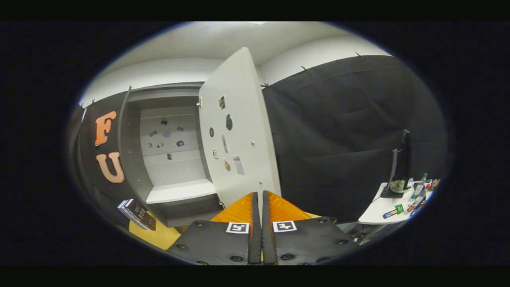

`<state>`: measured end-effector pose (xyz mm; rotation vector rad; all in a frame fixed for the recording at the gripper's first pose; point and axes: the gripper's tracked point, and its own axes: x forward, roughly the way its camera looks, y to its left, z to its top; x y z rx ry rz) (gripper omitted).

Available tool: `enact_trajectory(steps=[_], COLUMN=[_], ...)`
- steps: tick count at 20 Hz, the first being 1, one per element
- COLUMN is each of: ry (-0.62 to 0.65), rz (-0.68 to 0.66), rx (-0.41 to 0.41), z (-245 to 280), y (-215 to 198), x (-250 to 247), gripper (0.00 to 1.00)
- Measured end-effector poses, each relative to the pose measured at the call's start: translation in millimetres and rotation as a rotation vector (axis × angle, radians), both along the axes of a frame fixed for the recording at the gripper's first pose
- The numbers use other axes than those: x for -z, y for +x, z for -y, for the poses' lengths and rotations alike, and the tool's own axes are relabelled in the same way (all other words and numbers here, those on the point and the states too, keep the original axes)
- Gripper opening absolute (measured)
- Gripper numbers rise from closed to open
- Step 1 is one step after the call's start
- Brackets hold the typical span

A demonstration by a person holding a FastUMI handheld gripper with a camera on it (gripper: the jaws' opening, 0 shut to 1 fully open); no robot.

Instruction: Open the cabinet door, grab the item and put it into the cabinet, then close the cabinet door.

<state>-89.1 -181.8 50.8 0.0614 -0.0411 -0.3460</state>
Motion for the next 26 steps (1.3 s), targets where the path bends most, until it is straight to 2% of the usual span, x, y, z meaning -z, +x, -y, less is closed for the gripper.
enact_trajectory(steps=[4, 8, 10, 11, 18, 19, 20, 23, 26], ry=[-0.027, -0.036, -0.03, -0.03, -0.067, -0.077, -0.095, -0.142, -0.111], rz=[-0.05, -0.149, -0.194, -0.219, -0.395, -0.426, -0.455, -0.536, -0.589], rx=[-0.084, -0.163, -0.204, -0.216, -0.275, -0.284, -0.285, -0.296, -0.31], z=[-48, -96, -112, -115, -134, -135, -134, -133, -135], y=[29, 64, 81, 89, 124, 128, 132, 139, 144], x=[47, 114, 149, 166, 281, 298, 313, 355, 385], gripper=[0.31, 0.56, 0.6, 0.71, 0.86, 0.97, 1.0, 0.98, 0.98])
